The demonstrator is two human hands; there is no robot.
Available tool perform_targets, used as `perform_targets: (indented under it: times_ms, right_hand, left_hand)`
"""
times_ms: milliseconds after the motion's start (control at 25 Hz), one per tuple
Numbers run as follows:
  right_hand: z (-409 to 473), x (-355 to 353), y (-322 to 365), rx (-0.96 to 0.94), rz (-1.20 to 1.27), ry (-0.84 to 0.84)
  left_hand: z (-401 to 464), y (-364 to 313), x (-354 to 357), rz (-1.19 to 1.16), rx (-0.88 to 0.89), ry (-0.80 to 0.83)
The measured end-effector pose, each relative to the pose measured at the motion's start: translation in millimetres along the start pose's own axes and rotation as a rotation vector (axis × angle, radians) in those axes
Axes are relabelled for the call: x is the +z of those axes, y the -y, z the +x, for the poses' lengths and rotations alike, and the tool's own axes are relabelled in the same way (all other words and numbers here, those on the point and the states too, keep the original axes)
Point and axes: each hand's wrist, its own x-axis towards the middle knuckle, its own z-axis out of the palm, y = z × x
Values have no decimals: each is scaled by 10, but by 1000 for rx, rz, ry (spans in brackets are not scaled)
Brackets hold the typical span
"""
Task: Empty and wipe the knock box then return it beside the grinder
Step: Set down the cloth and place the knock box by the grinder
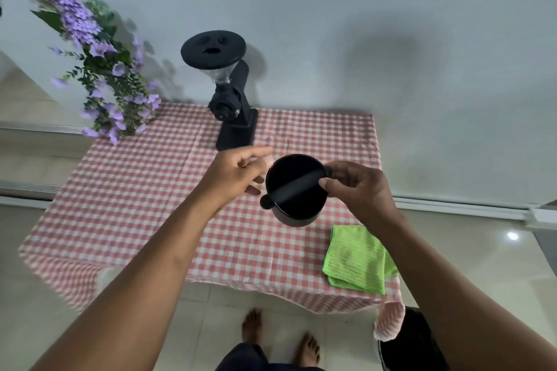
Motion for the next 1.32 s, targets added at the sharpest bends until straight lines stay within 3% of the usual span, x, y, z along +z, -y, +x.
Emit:
perform_targets:
  times_ms: [200,560,960,1320]
  right_hand:
    - [81,234,26,29,87,-60]
    - [346,1034,64,138,125,-27]
    - [943,2151,-165,436,141,-99]
    - [1515,2517,-652,560,97,-243]
  left_hand:
    - [-301,275,-109,-329,-198,13]
    - [5,757,-683,-501,-202,-146]
    - [945,1630,-1674,-412,-317,-28]
    - [1713,2024,-1636,-333,-419,13]
